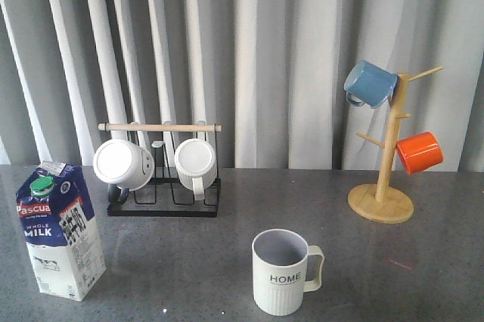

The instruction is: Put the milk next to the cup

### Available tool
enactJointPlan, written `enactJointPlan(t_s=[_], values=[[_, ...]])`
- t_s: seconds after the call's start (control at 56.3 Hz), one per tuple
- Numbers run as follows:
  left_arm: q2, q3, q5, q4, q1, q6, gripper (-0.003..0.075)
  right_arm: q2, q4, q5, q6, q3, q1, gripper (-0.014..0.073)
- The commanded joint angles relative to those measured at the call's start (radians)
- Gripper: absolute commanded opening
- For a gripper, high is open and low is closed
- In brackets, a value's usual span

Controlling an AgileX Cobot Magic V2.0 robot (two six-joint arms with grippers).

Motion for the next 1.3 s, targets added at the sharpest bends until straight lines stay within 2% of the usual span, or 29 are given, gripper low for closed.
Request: enactJointPlan(t_s=[0.0, 0.089, 0.675, 1.012, 1.119, 1.19, 1.278], values=[[-0.002, -0.035, -0.067, -0.008, -0.002, -0.001, 0.0533, -0.024, -0.010, -0.014, 0.003, -0.025, -0.008, -0.0008], [-0.002, -0.035, -0.067, -0.008, -0.002, -0.001, 0.0533, -0.024, -0.010, -0.010, -0.029, -0.025, -0.008, -0.0008], [-0.002, -0.035, -0.067, -0.008, -0.002, -0.001, 0.0533, -0.023, -0.010, -0.007, -0.028, -0.025, -0.008, -0.0008], [-0.009, -0.035, -0.112, 0.020, -0.002, 0.025, 0.0534, -0.023, -0.010, -0.008, -0.028, -0.025, -0.008, -0.0008], [-0.003, -0.035, -0.165, 0.020, -0.002, 0.030, 0.0535, -0.023, -0.010, -0.008, -0.028, -0.025, -0.008, -0.0008], [0.017, -0.047, -0.182, 0.019, -0.002, 0.028, 0.0552, -0.023, -0.010, -0.008, -0.028, -0.025, -0.008, -0.0008], [0.077, -0.125, -0.094, 0.019, -0.001, 0.025, 0.0612, -0.023, -0.010, -0.010, -0.028, -0.025, -0.008, -0.0008]])
